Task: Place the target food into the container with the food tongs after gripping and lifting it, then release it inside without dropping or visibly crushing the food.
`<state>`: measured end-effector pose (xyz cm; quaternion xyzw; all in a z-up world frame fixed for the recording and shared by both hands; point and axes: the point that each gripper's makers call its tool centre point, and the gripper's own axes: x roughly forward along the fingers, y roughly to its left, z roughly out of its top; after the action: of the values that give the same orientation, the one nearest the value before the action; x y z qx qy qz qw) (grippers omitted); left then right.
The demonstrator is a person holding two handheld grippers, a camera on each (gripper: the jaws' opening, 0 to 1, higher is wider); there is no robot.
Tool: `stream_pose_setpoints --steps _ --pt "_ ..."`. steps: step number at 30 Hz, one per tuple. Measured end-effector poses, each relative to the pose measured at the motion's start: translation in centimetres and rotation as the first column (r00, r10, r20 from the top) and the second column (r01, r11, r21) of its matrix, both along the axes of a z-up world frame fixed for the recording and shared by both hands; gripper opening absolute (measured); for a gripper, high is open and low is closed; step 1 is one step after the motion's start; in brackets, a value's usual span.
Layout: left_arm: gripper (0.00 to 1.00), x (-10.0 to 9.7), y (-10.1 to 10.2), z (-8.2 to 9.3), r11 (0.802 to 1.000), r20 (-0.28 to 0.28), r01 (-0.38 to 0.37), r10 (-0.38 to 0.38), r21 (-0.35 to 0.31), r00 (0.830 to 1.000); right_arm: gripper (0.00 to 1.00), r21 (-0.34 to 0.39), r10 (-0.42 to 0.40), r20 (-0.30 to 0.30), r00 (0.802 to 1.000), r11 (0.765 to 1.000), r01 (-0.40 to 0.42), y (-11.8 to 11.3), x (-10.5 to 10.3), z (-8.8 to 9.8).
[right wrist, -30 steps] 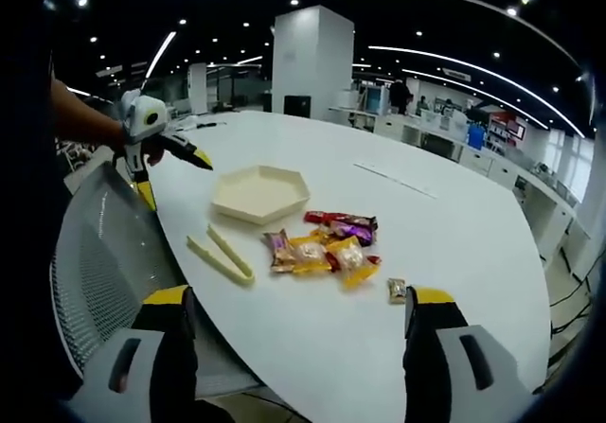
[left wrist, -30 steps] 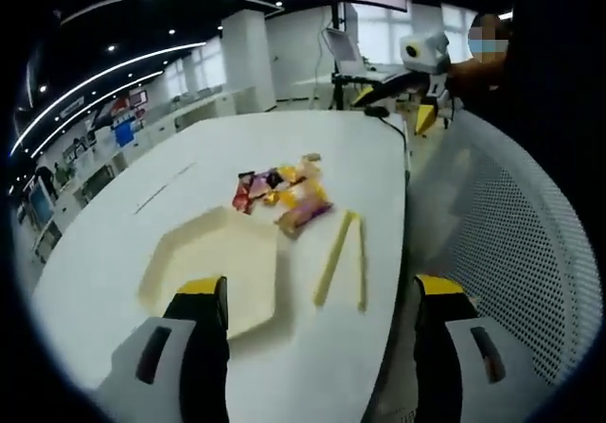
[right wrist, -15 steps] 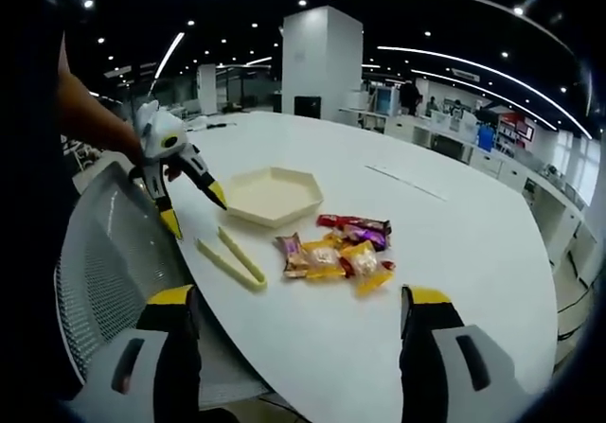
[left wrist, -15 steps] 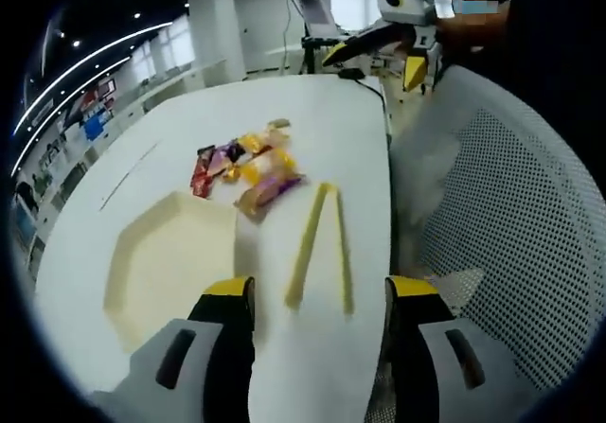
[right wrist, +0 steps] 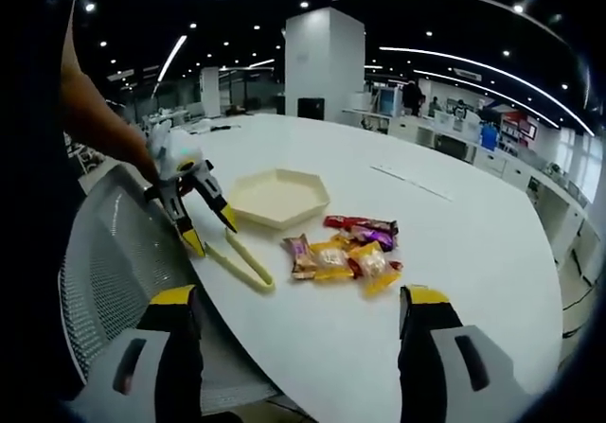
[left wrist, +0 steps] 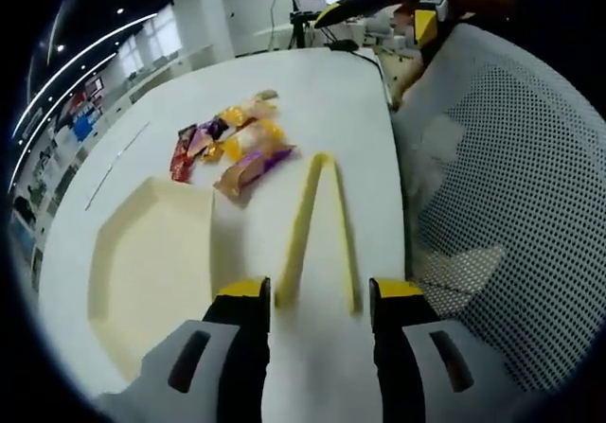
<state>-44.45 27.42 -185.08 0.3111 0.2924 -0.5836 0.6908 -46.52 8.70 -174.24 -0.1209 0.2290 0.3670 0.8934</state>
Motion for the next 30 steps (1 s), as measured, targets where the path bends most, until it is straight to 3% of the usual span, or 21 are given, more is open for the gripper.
stream_pose_setpoints --steps 5,8,15,23,30 --pt "0.34 0.3 -0.1 0.0 1.000 -0.015 -0.009 0.009 -0.008 1.000 0.85 0.002 0.006 -0.008 1.000 1.000 -0.006 0.2 -0.3 -0.2" --pt "0.27 0.3 -0.1 -0.1 1.000 -0.007 0.007 -0.007 -0.015 1.000 0.85 -0.003 0.008 -0.010 1.000 1.000 -0.008 0.2 -0.3 -0.2" --pt "0.03 1.2 0.0 -0.2 1.000 0.044 0.018 -0.018 0.016 0.999 0.84 0.001 -0.004 -0.007 1.000 1.000 0.004 0.0 -0.1 0.2" --pt "0.00 1.1 0.1 -0.1 0.999 0.061 0.037 -0.037 0.005 0.997 0.84 -0.002 -0.004 -0.007 1.000 1.000 0.004 -0.1 -0.2 0.3" --pt "0.00 1.2 -1.0 2.2 0.995 0.043 0.006 -0.002 -0.103 0.999 0.84 0.008 -0.010 -0.006 1.000 1.000 0.011 -0.2 -0.1 0.5"
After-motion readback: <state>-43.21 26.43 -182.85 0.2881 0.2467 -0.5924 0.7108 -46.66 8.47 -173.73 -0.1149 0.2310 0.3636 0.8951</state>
